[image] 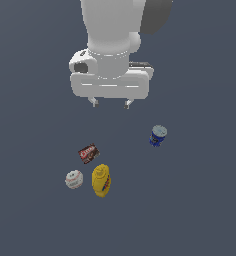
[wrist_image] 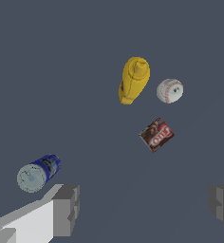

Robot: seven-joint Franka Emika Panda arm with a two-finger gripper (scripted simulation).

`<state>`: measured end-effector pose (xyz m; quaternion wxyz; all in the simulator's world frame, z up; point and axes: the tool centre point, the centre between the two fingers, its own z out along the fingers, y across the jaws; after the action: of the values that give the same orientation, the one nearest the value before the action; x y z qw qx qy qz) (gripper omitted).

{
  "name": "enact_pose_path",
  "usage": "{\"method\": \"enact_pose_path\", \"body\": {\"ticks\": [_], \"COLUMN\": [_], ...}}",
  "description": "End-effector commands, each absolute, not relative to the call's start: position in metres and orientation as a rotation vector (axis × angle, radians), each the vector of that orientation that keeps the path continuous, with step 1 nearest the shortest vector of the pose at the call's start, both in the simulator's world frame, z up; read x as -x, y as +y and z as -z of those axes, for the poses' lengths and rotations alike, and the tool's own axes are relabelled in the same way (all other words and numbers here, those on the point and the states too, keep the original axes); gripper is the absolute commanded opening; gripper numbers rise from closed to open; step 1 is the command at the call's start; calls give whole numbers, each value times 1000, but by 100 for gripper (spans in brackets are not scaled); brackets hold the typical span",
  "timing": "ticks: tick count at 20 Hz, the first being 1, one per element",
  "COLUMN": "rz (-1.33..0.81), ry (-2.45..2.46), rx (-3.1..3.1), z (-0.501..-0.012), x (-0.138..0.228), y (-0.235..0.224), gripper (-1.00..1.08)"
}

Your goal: Pick up a designated object from a clutter of objects.

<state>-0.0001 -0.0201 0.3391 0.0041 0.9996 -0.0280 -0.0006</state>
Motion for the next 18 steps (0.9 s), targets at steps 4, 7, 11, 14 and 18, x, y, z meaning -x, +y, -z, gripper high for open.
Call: {"method": "enact_pose_path", "body": {"ticks": [4, 7, 11, 14, 18], "rz": [3, 3, 2, 0, -2], "ry": [-106, -127, -167, -205, -268], "rx": [-3130, -3127, -3122, -3117, -3109], "z": [-332, -324, -308, -293, -269], "x": [-1, -1, -1, -1, 2], "y": [-13, -5, 11, 26, 52], "gripper": [100, 100, 100, 100, 100]}}
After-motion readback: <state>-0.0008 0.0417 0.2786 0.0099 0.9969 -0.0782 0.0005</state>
